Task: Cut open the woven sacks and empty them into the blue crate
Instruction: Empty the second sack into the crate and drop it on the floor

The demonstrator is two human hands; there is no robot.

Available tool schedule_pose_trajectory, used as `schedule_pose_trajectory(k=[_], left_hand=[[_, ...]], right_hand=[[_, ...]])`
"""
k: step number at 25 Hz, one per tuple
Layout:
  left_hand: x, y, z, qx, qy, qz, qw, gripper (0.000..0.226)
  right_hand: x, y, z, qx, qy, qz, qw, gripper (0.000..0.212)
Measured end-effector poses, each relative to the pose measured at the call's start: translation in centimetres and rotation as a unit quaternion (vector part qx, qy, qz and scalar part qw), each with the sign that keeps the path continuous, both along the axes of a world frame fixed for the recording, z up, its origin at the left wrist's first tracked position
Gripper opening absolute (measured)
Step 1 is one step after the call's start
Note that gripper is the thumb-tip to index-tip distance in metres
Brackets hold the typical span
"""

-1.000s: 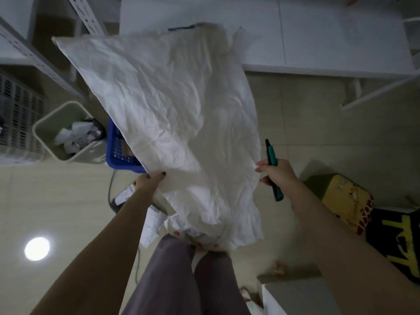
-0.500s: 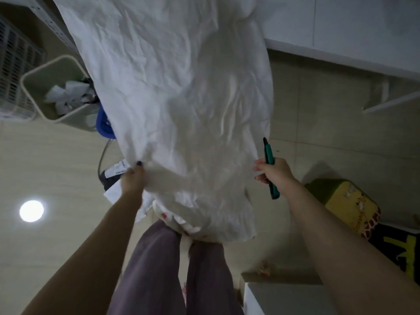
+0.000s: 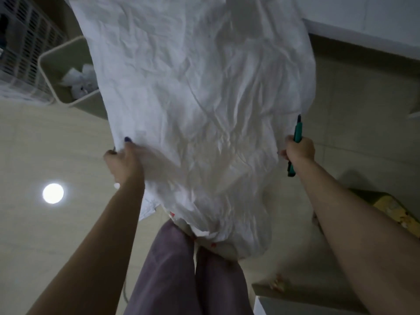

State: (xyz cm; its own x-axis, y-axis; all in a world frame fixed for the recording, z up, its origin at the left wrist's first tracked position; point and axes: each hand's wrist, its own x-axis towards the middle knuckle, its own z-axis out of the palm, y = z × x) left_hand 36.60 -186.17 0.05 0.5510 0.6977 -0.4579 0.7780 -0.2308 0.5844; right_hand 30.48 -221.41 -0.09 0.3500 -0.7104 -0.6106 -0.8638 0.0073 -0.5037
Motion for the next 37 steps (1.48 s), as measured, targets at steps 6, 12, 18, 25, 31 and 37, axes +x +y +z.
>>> schedule_pose_trajectory(k=[6,12,18,25,31,37], left_hand=[[-2.2,-0.2,-2.3,0.023,-0.011,-0.035,0.999,0.032],[-3.2,-3.4,-0.7,-0.109,-0.020,0.038,0.993,0.045],[-5.3,-6.5,6.1,-0.375,-0.056,-0.056,0.923,0.026],[-6.3,-12.0,12.6,-0.260,-0.070,-0.433,0.860,0.041],[-9.3,-15.8,16.5,-0.089,-0.220,-0.656,0.717,0.032],[-8.2,-13.5,19.0,-0.146,-0.170,-0.452,0.864,0.047]], right_hand=[[2.5,-1.8,-2.2,-0.036,-0.027,-0.034,0.998,0.026],[1.3,1.8,-1.6,0.017,-0.046,-0.074,0.996,0.029],[-1.7,10.4,8.7,0.115,-0.164,0.113,0.973,0.014],[0.2,10.4,18.1,-0.044,-0.286,0.193,0.937,0.025],[2.3,12.6,23.1,-0.223,-0.067,0.517,0.824,0.068],[-2.2,9.0,25.9,-0.216,-0.094,0.210,0.949,0.018]])
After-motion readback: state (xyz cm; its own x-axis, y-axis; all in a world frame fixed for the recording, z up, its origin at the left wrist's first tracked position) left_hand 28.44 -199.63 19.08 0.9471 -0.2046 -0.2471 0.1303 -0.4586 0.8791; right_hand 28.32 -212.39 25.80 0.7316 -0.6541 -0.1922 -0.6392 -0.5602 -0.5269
